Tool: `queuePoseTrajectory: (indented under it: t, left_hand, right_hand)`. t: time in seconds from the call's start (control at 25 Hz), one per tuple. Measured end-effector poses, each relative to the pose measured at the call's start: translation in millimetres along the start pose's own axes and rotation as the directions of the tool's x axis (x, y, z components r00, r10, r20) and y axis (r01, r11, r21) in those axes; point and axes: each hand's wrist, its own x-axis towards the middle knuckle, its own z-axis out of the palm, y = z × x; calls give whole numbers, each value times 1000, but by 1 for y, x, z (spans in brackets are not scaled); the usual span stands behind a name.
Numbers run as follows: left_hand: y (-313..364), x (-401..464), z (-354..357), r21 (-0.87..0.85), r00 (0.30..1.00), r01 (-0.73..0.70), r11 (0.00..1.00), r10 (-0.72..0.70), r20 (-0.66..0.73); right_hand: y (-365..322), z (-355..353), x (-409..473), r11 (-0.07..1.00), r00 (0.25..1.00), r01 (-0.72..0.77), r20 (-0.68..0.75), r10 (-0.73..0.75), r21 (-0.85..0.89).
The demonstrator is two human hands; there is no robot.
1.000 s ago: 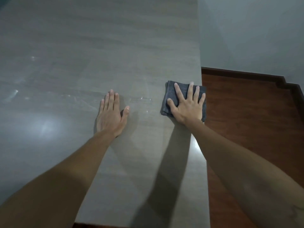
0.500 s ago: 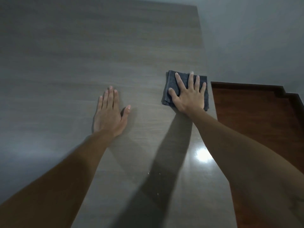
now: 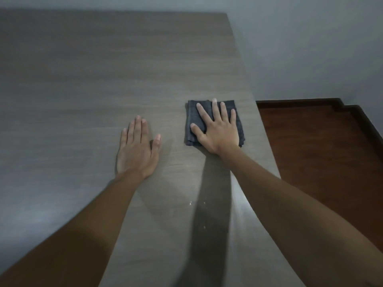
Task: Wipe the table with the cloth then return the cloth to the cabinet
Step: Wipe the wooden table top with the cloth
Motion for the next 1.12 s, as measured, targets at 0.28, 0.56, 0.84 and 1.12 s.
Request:
queuePoseTrajectory:
  t: [0.28,0.56,0.84,1.12]
  left_hand:
    - [-12,-149,4,-29,997,-71,997,72,14]
    - [-22,-310,10,-42,992,-123,992,123,0]
    - [-28,-394,8,-77,998,-61,995,60,-21]
    - [-28,-392,7,-63,999,-6,998,4,-42]
  right_hand:
    - [-10,19,-169,999,999,-10,-34,12,41]
    - [5,42,-369,999,998,-34,-57,34,-7]
    - [-35,56,-497,1000,1000,-27,-15,27,-3]
    - [-91,57,-492,999,999,36,-27,-35,40]
